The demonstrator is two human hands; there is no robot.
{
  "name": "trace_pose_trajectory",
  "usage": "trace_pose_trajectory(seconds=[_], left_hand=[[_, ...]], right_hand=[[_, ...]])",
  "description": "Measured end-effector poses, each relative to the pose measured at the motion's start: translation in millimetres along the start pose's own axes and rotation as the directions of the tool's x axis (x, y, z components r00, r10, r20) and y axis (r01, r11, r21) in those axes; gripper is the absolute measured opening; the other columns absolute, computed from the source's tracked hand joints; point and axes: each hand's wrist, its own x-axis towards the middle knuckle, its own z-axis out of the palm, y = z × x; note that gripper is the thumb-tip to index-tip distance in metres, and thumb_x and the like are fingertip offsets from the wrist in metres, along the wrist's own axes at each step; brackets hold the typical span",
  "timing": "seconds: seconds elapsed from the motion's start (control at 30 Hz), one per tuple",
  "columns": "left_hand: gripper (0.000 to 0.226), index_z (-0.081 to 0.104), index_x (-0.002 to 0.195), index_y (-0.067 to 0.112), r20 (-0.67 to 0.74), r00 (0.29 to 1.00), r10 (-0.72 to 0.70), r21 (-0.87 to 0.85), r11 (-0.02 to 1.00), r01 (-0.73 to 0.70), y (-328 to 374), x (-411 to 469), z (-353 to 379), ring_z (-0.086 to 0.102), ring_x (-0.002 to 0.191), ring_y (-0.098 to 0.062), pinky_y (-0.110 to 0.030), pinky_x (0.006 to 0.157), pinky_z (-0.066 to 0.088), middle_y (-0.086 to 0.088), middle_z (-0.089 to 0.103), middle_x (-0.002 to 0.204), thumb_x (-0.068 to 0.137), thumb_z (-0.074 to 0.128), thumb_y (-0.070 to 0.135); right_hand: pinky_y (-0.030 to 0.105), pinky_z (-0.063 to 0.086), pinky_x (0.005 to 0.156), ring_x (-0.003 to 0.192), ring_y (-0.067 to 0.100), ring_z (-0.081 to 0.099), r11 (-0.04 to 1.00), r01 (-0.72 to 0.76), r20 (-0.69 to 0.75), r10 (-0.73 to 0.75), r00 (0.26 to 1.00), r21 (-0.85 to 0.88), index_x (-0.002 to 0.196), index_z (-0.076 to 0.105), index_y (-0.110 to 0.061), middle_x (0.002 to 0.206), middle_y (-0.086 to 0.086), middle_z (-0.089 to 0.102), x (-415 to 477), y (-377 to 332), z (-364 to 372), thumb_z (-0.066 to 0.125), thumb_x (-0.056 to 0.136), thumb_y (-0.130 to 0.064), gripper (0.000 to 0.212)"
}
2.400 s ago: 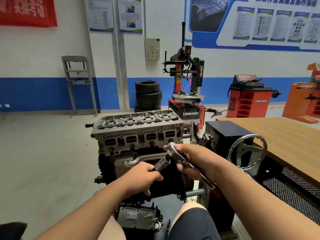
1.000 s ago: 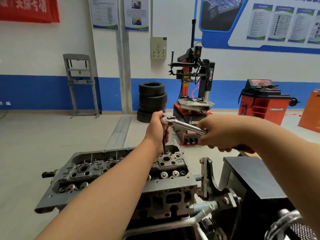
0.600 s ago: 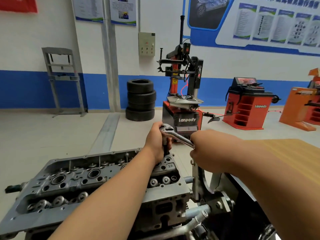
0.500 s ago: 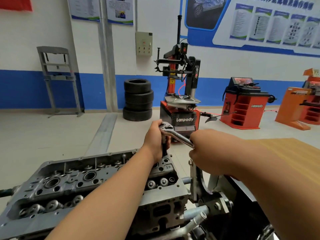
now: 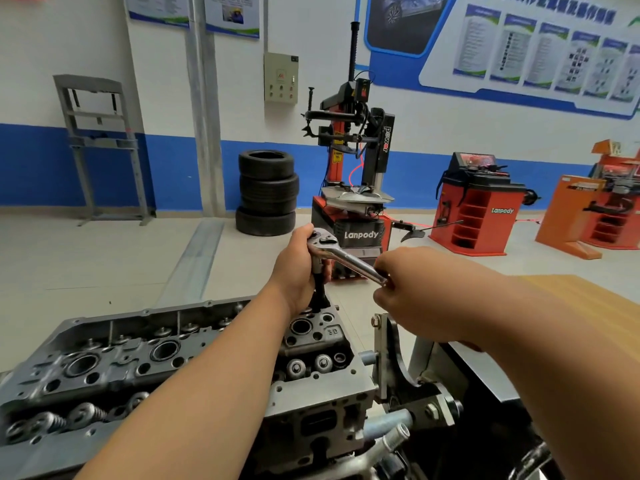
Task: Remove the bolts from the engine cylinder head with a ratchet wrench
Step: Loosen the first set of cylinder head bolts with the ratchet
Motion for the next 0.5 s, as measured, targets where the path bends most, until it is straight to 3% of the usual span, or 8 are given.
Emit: trace_pose_trajectory(seconds=[0.17, 0.27, 0.4, 0.5], left_hand=[[0.037, 0.055, 0.084, 0.011, 0.043, 0.982, -0.186, 0.064, 0.981, 0.183, -6.0, -3.4, 0.7, 0.048, 0.056, -0.014, -0.029, 0.058, 0.040, -0.004, 0.054, 0.061, 0.097, 0.042, 0.042], [0.035, 0.054, 0.089, 0.009, 0.034, 0.983, -0.182, 0.043, 0.983, 0.180, -5.6, -3.0, -0.4, 0.048, 0.058, -0.015, -0.030, 0.060, 0.041, -0.004, 0.057, 0.062, 0.098, 0.042, 0.041], [0.034, 0.053, 0.081, 0.011, 0.045, 0.986, -0.160, -0.016, 0.987, 0.161, -3.7, -3.7, -1.5, 0.051, 0.055, -0.015, -0.028, 0.058, 0.040, -0.002, 0.061, 0.057, 0.100, 0.040, 0.036], [0.032, 0.052, 0.080, 0.012, 0.058, 0.984, -0.168, -0.049, 0.984, 0.171, -3.8, -5.2, -1.6, 0.054, 0.055, -0.014, -0.030, 0.066, 0.040, 0.000, 0.060, 0.056, 0.099, 0.041, 0.035]], right_hand=[[0.029, 0.051, 0.056, 0.068, 0.018, 0.060, 0.998, -0.060, 0.101, 0.058, 0.993, 0.022, 0.095, 0.060, -0.017, 0.079, 0.004, 0.061, 3.5, 8.0, -0.3, 0.047, 0.090, -0.022, 0.015], [0.026, 0.041, 0.050, 0.066, 0.017, 0.055, 0.997, -0.071, 0.096, 0.068, 0.993, 0.032, 0.084, 0.054, -0.019, 0.076, 0.003, 0.058, 1.9, 2.9, 5.4, 0.046, 0.091, -0.023, 0.012], [0.026, 0.032, 0.047, 0.061, 0.014, 0.048, 0.998, -0.070, 0.072, 0.069, 0.995, 0.008, 0.074, 0.042, -0.021, 0.073, 0.000, 0.052, -4.9, -12.9, 15.0, 0.044, 0.091, -0.023, 0.017], [0.024, 0.030, 0.045, 0.057, 0.013, 0.044, 0.999, -0.047, 0.103, 0.046, 0.994, 0.002, 0.073, 0.040, -0.019, 0.070, 0.000, 0.048, -15.0, -24.4, 12.5, 0.044, 0.091, -0.021, 0.019]])
